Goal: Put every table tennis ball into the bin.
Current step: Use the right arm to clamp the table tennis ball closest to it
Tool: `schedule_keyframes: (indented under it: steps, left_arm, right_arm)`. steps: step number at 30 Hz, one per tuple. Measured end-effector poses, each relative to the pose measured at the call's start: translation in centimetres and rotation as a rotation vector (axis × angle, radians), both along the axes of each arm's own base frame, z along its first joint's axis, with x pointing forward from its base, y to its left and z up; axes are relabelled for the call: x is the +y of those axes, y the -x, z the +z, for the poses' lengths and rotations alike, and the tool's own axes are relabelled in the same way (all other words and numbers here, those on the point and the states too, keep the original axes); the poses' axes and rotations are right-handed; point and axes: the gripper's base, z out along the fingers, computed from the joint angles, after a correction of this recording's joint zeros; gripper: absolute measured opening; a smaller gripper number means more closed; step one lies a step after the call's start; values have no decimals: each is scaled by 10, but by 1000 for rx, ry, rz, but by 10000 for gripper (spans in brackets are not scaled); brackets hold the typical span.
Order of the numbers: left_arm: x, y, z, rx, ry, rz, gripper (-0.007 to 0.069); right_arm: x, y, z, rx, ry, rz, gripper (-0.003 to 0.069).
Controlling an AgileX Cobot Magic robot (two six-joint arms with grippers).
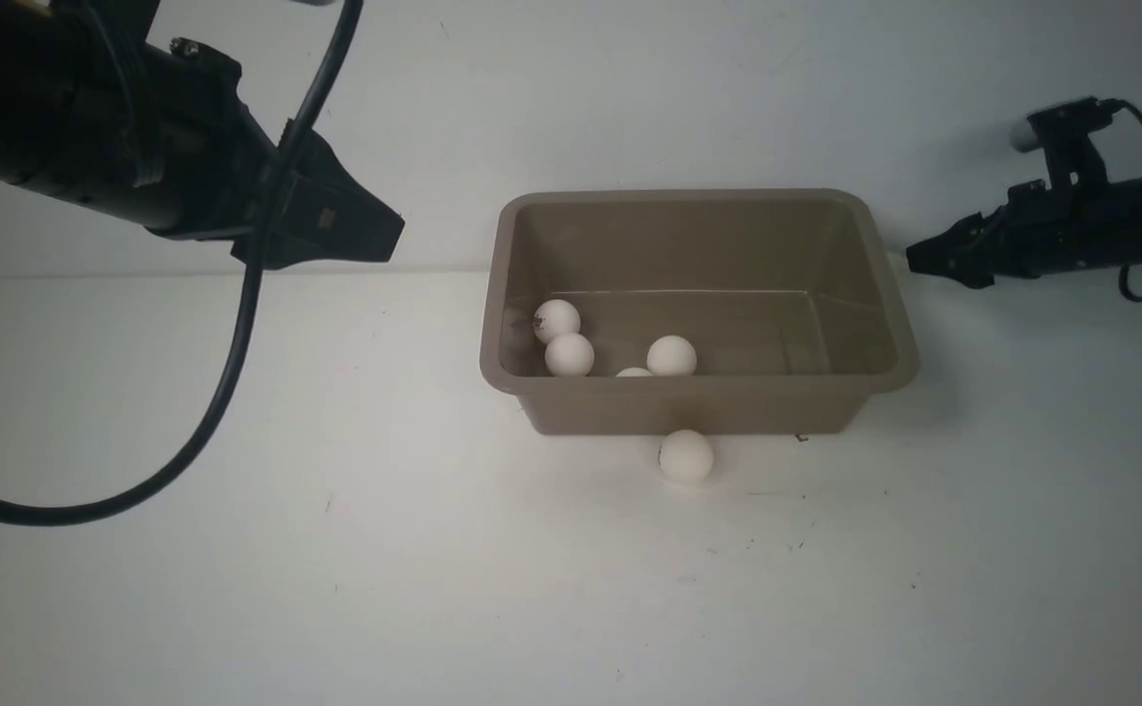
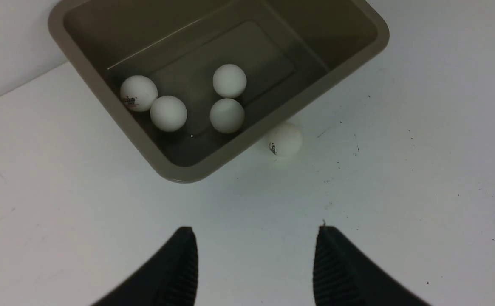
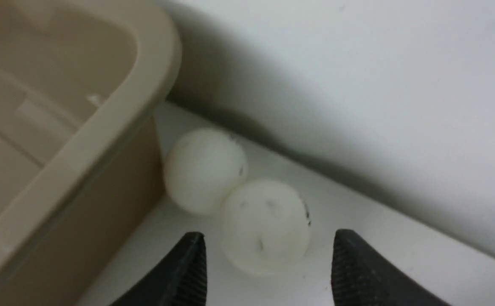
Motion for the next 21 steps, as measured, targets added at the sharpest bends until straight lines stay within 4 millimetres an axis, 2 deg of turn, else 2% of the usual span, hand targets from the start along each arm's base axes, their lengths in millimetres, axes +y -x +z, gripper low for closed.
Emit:
schedule_keyframes:
  steps: [7,21]
  left_arm:
    - [0,0,0,1,0,0,342]
    - [0,0,0,1,1,-1,342]
  right_arm:
    - [12,-5,3,-25,24,2,367]
    - [15,-8,1,-47,74,-27,367]
